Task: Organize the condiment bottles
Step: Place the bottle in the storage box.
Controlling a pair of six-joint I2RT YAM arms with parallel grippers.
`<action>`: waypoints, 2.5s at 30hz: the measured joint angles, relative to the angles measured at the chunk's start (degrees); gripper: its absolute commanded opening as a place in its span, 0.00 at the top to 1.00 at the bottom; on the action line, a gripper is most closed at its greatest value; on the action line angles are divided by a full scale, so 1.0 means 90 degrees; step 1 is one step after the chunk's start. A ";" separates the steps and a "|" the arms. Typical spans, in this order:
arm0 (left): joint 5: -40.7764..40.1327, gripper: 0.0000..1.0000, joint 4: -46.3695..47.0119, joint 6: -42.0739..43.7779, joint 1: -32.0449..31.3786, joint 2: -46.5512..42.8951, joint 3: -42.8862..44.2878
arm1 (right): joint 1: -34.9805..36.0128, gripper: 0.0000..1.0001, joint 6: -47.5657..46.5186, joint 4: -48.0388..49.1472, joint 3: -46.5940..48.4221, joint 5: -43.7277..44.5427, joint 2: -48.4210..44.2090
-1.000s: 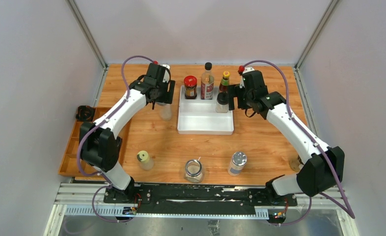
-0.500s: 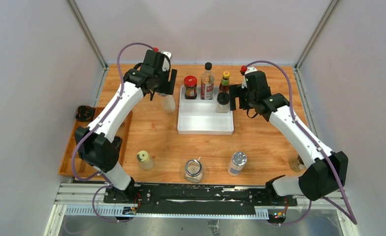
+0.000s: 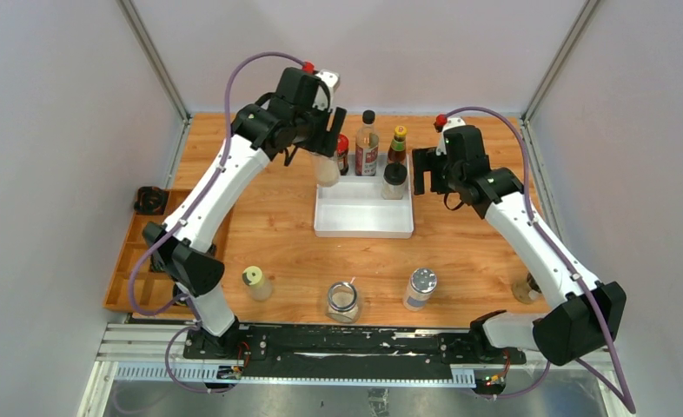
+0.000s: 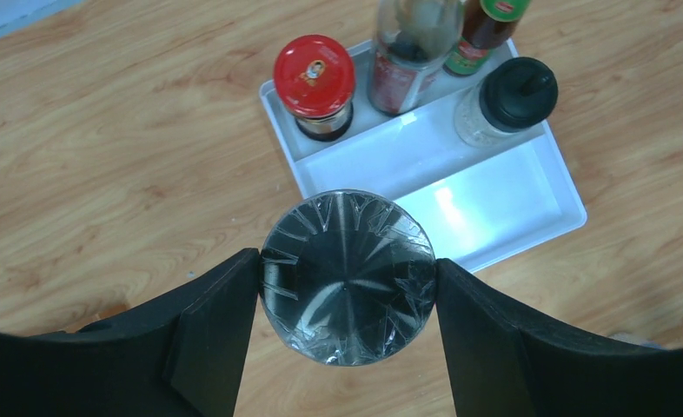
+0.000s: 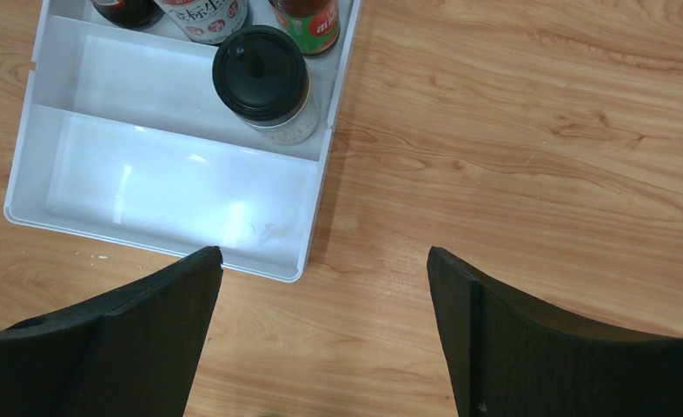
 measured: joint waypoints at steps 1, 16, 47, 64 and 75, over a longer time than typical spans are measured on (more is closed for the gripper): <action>-0.0002 0.29 -0.0029 0.0000 -0.0097 0.0124 0.0095 | -0.0017 0.07 -0.0005 -0.0015 0.0000 0.0000 -0.0022; -0.0032 0.30 -0.0272 0.0022 -0.0855 0.1843 0.1530 | -0.0359 0.07 -0.0097 -0.0075 -0.0121 -0.0034 -0.0457; -0.0117 0.31 0.1088 0.0138 -0.0947 0.2472 0.0636 | -0.0821 0.07 -0.0165 -0.0053 -0.0782 -0.0345 -0.0464; -0.0097 0.29 0.1513 0.0141 -0.0947 0.2489 0.0374 | -0.0860 0.07 -0.0163 0.0080 -0.1025 -0.0461 -0.0471; -0.0151 0.21 0.1654 0.0143 -0.0947 0.2657 0.0316 | -0.0872 0.07 -0.0163 0.0136 -0.1103 -0.0491 -0.0481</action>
